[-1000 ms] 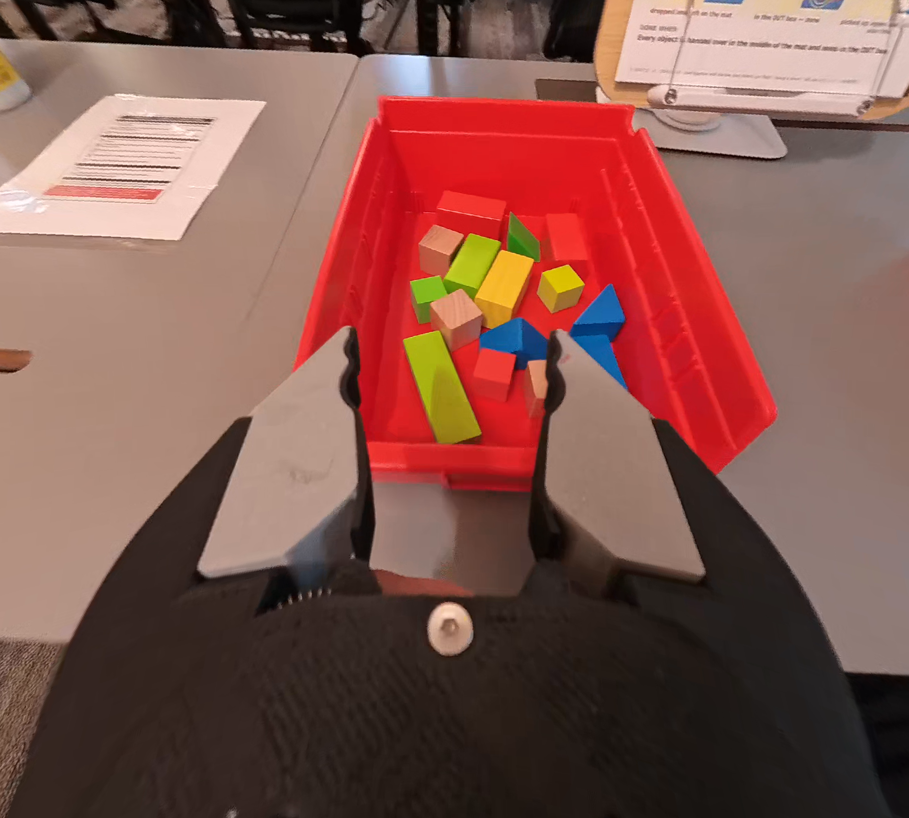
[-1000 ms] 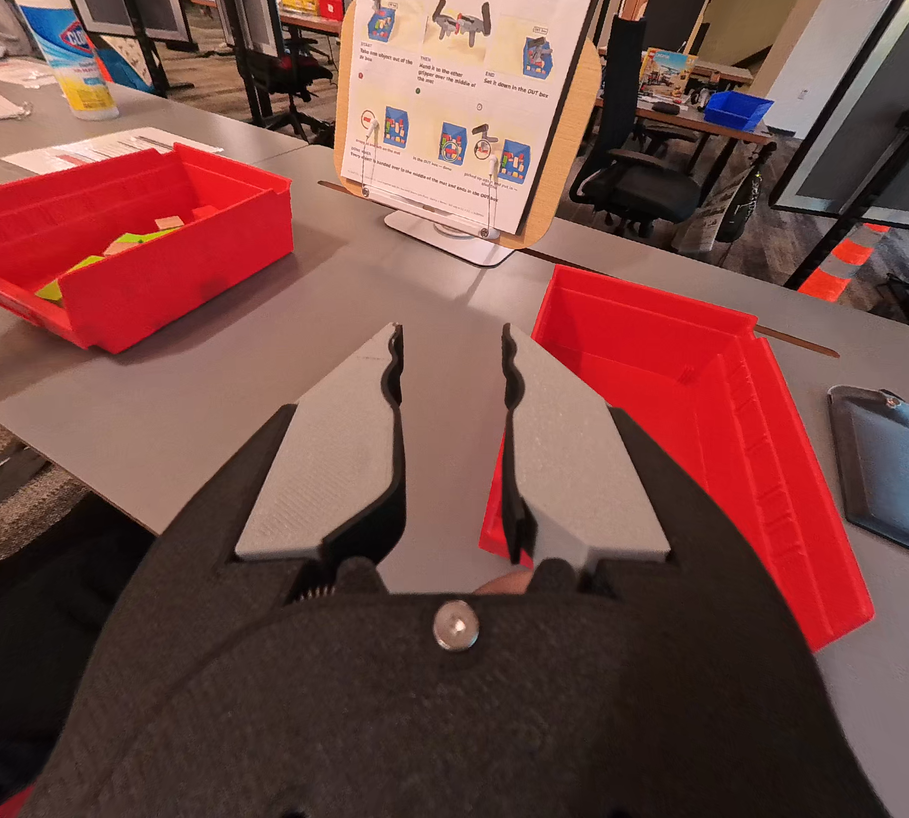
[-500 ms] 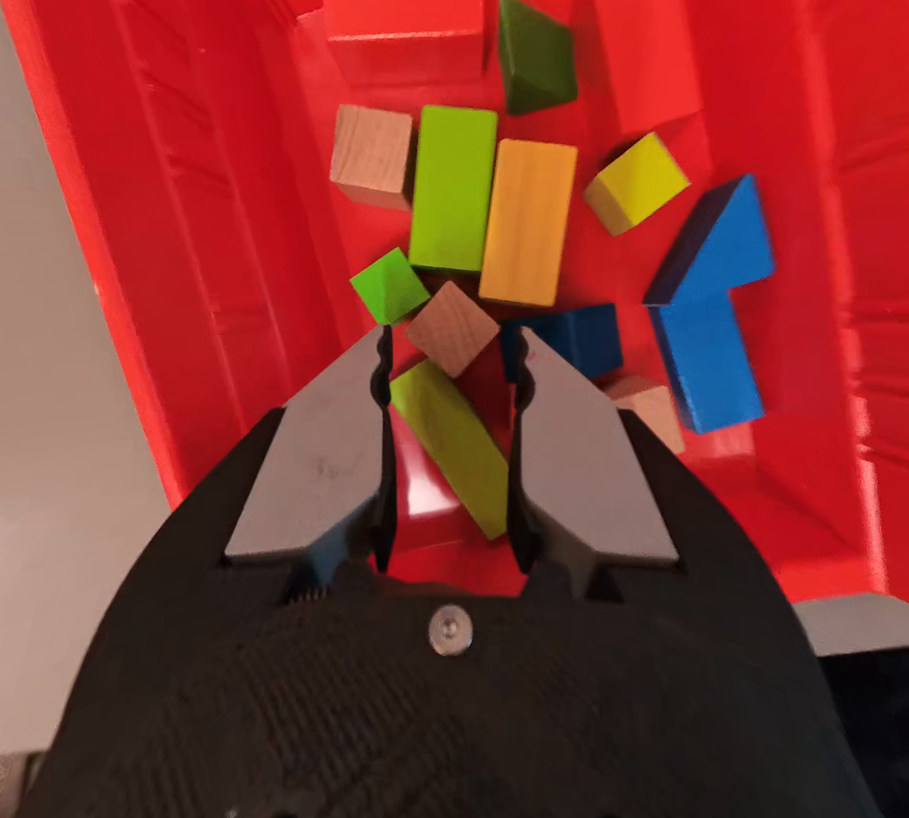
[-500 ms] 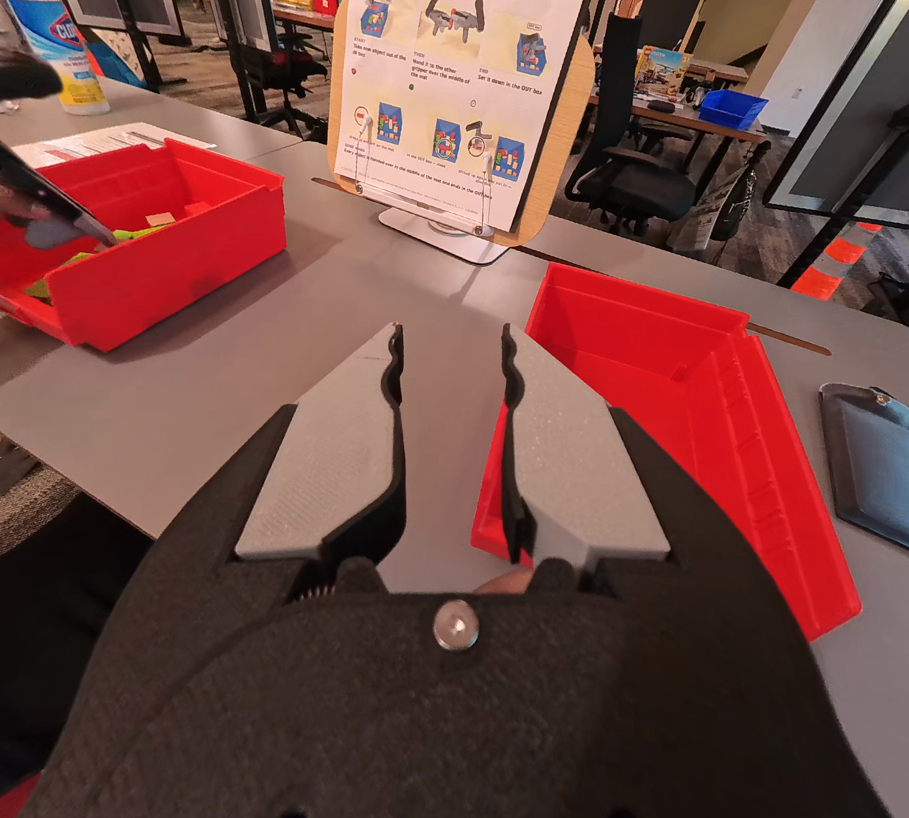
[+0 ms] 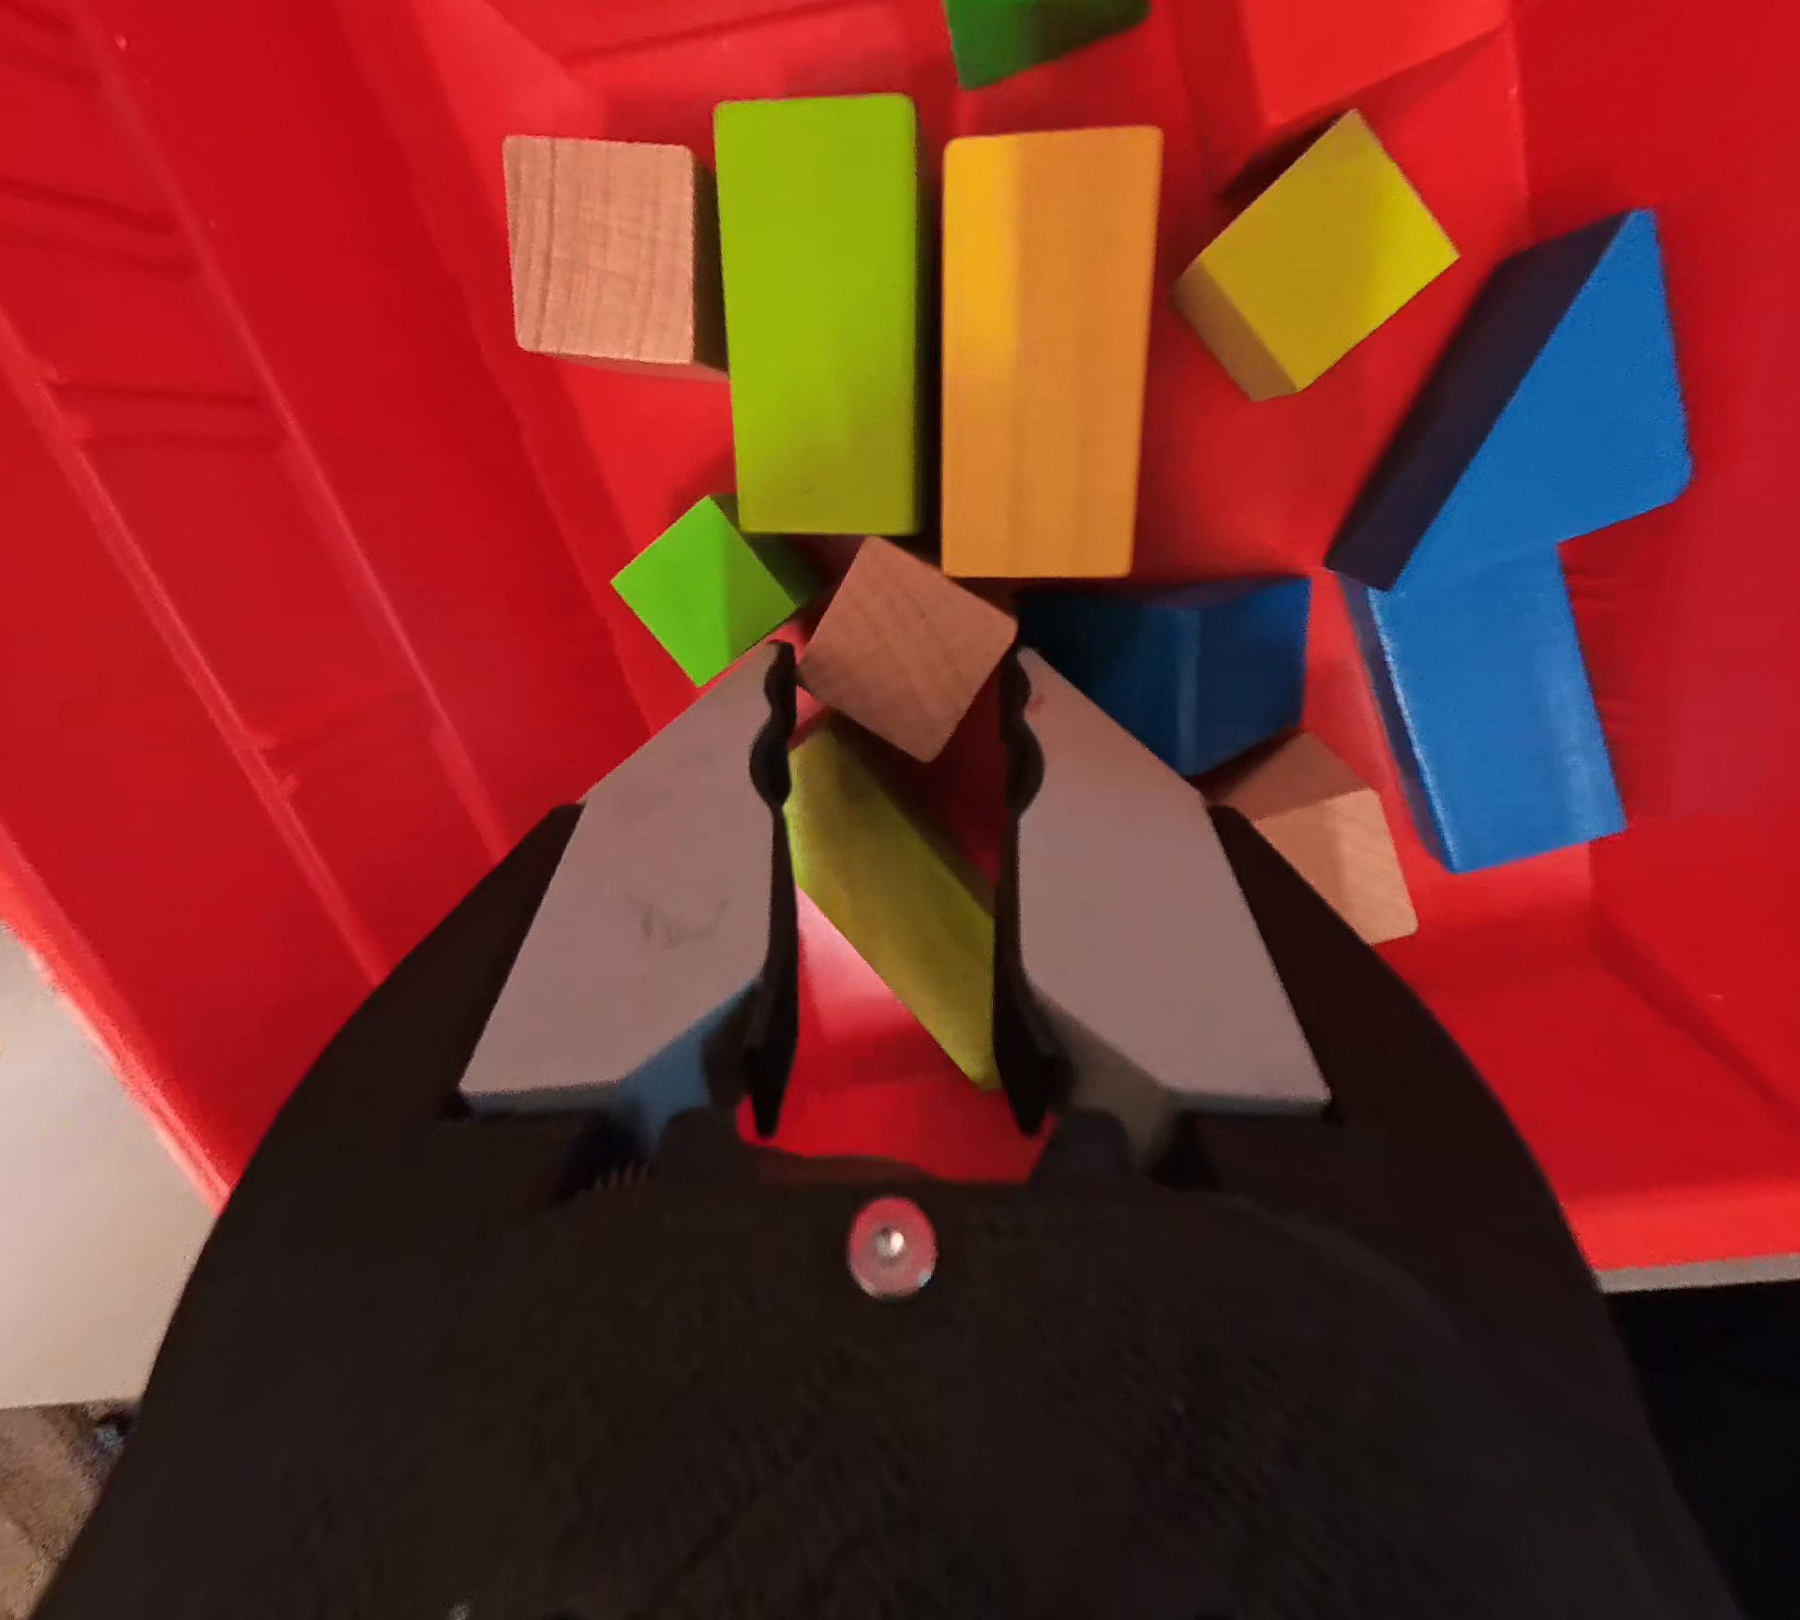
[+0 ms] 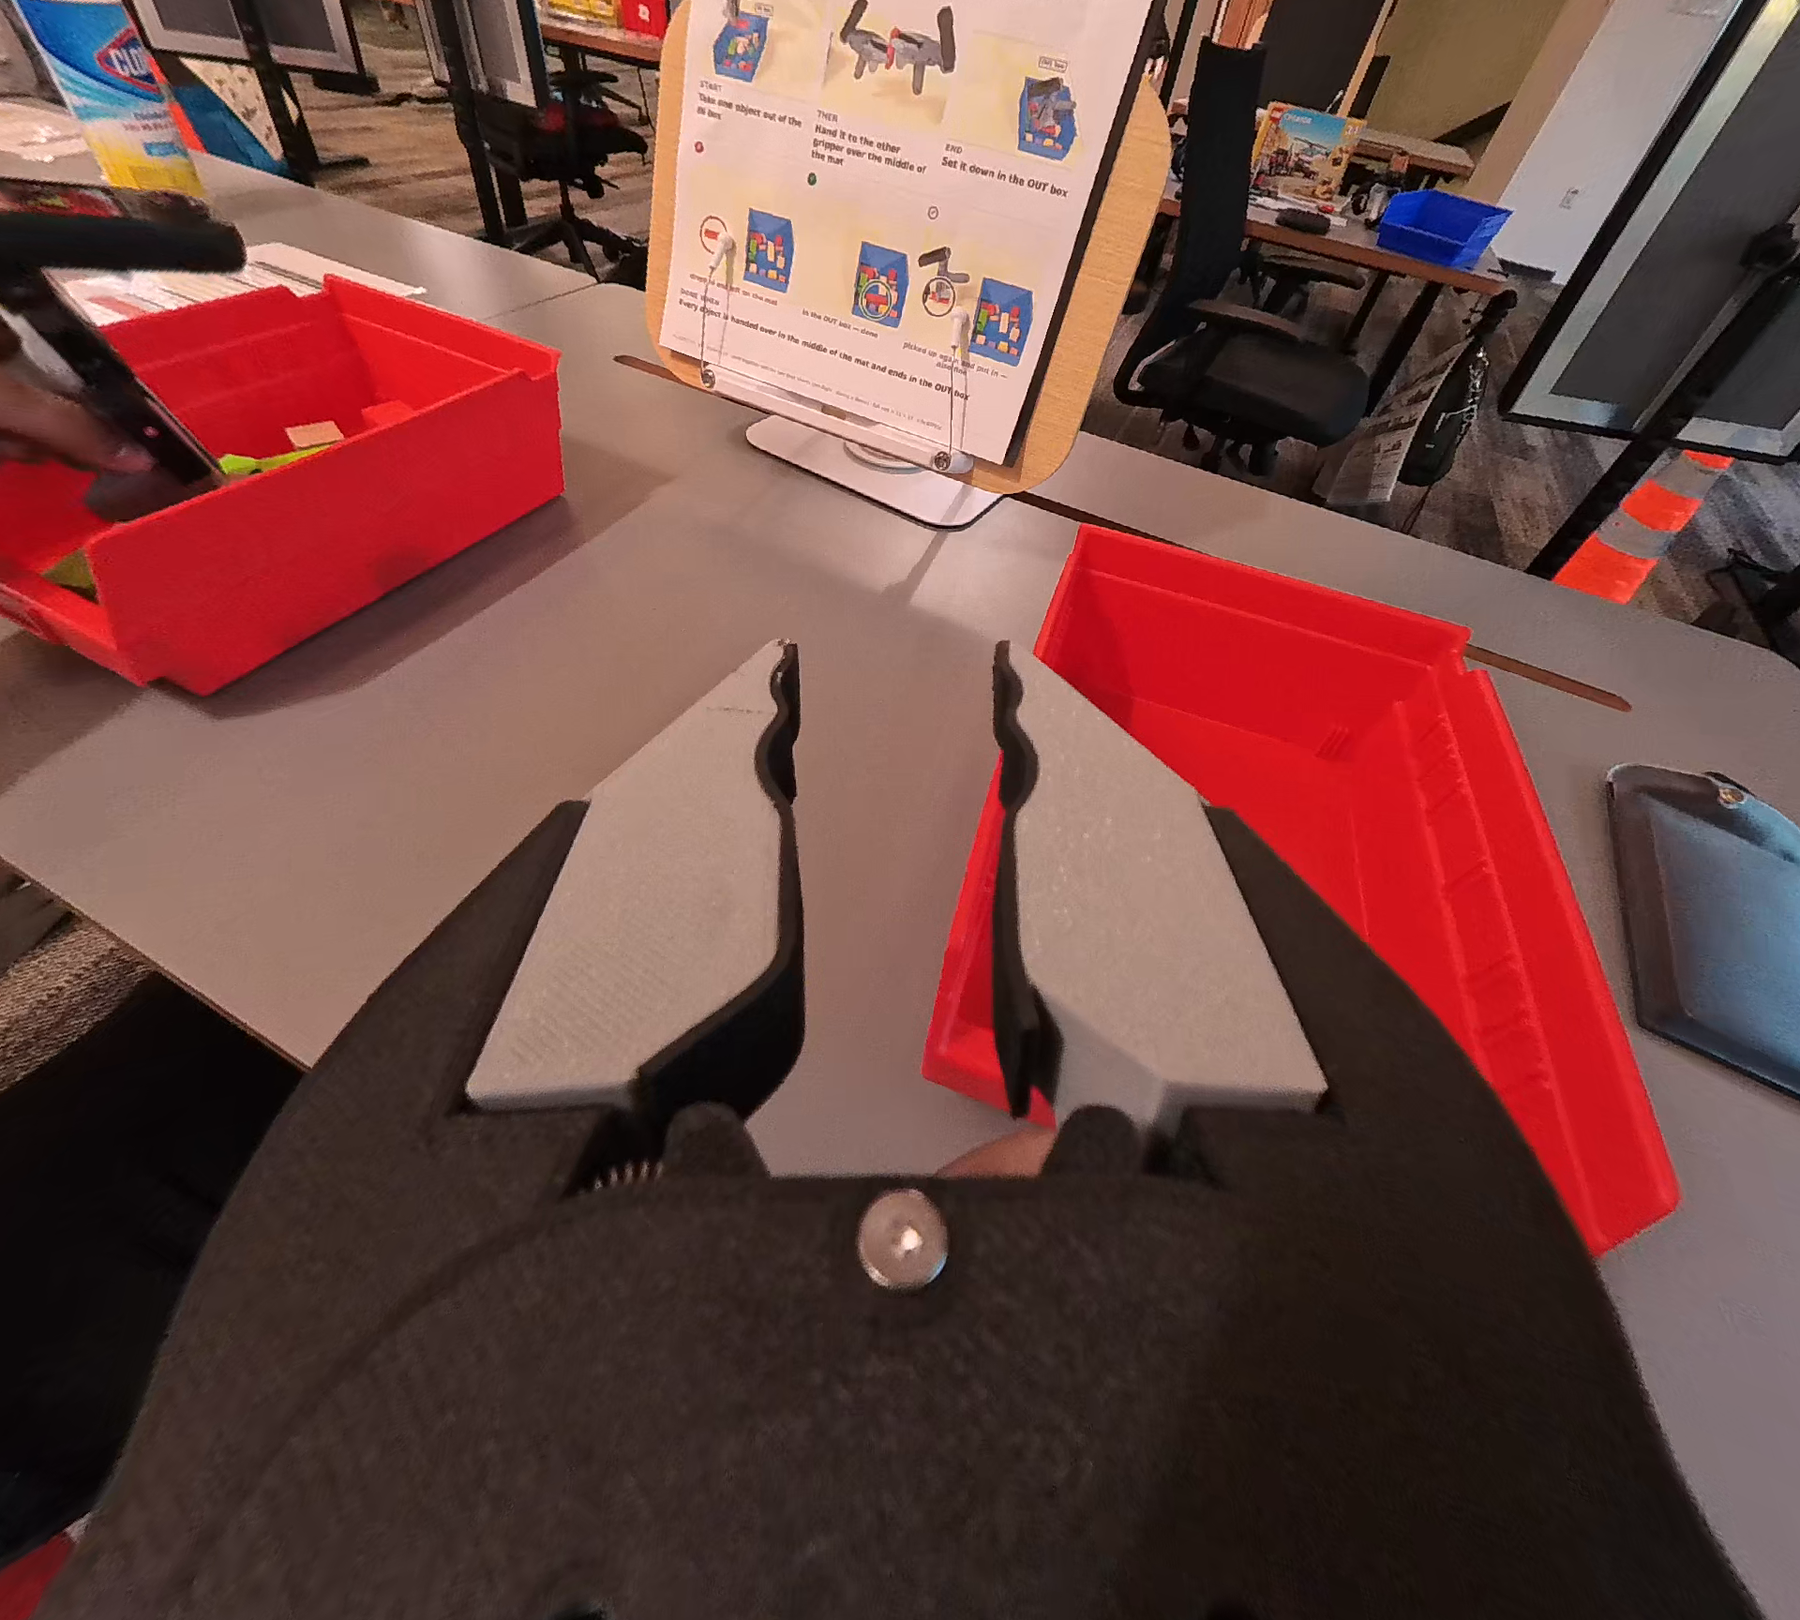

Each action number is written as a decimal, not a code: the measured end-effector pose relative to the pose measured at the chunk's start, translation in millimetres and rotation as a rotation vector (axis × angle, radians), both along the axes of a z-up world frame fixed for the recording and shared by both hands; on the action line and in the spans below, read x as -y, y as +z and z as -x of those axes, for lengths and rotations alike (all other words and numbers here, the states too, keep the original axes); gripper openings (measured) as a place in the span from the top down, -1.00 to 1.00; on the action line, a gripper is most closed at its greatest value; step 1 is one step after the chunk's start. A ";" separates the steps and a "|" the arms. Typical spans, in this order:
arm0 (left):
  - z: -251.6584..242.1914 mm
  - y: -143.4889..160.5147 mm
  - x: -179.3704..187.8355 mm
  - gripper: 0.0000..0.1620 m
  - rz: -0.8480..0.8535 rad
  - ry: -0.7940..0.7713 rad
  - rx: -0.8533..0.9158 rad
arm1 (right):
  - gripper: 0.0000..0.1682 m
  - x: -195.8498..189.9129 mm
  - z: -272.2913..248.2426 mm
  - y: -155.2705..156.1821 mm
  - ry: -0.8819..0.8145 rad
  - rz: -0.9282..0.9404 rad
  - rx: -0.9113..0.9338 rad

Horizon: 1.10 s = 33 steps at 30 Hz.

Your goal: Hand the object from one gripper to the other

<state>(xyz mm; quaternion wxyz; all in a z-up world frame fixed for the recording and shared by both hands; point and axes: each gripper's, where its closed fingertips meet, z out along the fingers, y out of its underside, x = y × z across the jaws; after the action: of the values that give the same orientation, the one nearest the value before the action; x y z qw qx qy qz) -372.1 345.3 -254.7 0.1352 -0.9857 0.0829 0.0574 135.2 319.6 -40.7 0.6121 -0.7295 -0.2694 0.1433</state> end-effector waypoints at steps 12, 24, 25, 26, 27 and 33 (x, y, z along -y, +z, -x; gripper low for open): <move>8.3 19.6 -0.6 0.52 -0.199 -0.085 -0.053 | 0.55 -1.6 11.9 -11.2 0.028 0.027 0.034; -10.2 72.5 20.0 0.52 -0.606 -0.295 -0.362 | 0.54 57.0 114.5 -51.8 0.532 0.314 -0.064; -13.6 77.6 23.1 0.52 -0.643 -0.300 -0.369 | 0.53 59.9 121.9 -58.8 0.552 0.338 -0.054; -17.9 82.6 26.3 0.52 -0.679 -0.312 -0.377 | 0.53 62.7 128.8 -65.9 0.569 0.359 -0.038; -21.9 88.3 29.3 0.52 -0.718 -0.321 -0.390 | 0.52 65.3 134.8 -72.7 0.580 0.375 -0.019; -59.6 123.2 49.2 0.52 -0.901 -0.362 -0.401 | 0.52 81.7 158.7 -88.3 0.644 0.403 0.028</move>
<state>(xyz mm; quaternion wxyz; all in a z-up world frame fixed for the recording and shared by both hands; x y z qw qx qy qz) -312.6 296.1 -131.5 0.5348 -0.7693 0.2433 0.2508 -23.5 237.9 -129.0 0.3761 -0.7152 -0.4596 0.3685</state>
